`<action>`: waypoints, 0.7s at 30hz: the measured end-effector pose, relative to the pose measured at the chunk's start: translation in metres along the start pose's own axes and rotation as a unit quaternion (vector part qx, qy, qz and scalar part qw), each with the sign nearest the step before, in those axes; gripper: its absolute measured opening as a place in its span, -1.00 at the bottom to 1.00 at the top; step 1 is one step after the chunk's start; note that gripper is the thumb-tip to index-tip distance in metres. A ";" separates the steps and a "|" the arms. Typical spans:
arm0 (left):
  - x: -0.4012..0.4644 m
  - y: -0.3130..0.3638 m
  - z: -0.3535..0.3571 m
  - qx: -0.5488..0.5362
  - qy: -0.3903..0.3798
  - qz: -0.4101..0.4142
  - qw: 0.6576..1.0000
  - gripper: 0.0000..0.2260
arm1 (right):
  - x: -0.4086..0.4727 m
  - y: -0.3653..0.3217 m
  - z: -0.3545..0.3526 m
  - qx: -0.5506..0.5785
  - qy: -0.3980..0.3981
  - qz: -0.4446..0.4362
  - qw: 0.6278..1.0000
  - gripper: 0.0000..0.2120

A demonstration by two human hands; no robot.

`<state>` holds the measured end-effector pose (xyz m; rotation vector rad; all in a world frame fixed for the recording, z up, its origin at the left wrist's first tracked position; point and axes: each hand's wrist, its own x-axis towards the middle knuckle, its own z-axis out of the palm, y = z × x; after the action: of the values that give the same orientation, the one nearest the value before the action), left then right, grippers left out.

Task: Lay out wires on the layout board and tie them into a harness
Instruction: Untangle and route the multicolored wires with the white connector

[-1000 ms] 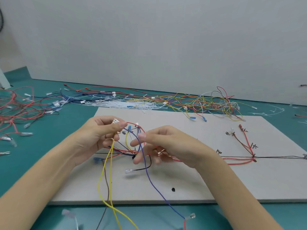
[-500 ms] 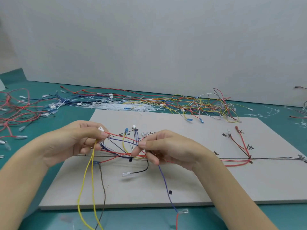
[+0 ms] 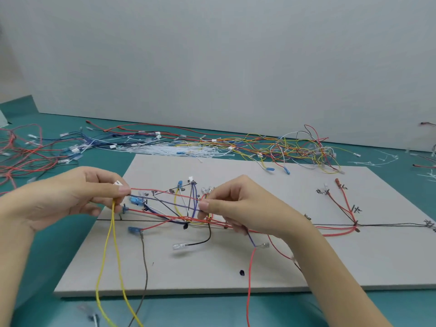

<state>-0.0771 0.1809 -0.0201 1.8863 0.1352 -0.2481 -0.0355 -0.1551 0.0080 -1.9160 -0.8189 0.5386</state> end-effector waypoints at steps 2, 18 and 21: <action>-0.001 -0.002 -0.003 0.053 0.019 -0.024 0.998 -0.39 | 0.001 0.000 0.004 -0.029 -0.013 0.012 0.999 -0.76; -0.008 -0.007 -0.011 0.181 0.033 -0.107 0.977 -0.24 | 0.001 -0.001 0.010 -0.062 -0.055 0.123 0.989 -0.72; -0.007 -0.007 -0.009 0.178 0.034 -0.108 0.977 -0.25 | 0.001 0.000 0.009 -0.071 -0.052 0.134 0.987 -0.71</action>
<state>-0.0845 0.1916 -0.0227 2.2398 0.3644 -0.3757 -0.0407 -0.1491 0.0037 -2.1603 -0.6848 0.7662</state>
